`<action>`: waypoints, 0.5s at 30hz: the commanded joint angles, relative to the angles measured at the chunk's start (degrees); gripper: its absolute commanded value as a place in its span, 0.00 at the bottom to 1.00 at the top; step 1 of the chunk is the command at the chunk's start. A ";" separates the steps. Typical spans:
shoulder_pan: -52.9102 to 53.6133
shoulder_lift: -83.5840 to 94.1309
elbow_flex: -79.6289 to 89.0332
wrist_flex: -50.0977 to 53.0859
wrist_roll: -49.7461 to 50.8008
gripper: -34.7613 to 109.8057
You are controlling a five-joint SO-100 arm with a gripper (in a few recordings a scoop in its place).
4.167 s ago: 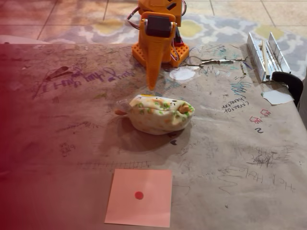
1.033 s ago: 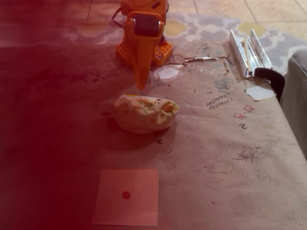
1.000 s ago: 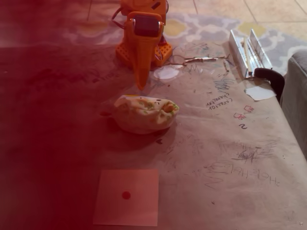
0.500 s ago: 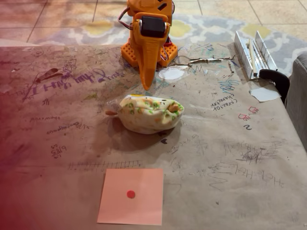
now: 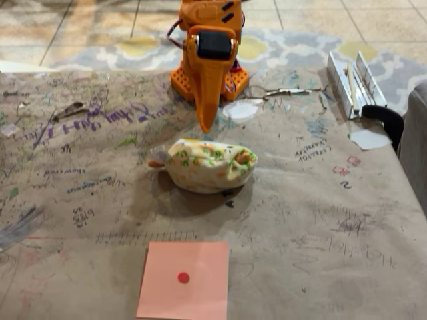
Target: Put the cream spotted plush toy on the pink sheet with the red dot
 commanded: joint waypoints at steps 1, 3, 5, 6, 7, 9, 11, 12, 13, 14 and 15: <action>2.11 0.70 -1.14 -0.44 -0.53 0.24; 2.29 0.70 -1.14 -0.44 -0.35 0.24; 0.88 0.70 -1.14 -0.35 -1.49 0.24; 0.53 0.70 -1.14 -0.26 -1.49 0.24; 0.70 0.70 -1.14 -0.26 -1.32 0.24; 1.85 0.70 -1.14 -0.26 -1.41 0.24; 2.11 0.70 -1.14 -0.18 -2.55 0.24; 1.67 0.70 -1.14 0.00 -3.69 0.24; 0.97 0.62 -1.14 -0.09 -5.01 0.24; 0.53 0.35 -1.41 -0.53 -5.80 0.24; 0.53 -0.53 -2.55 -0.79 -6.50 0.24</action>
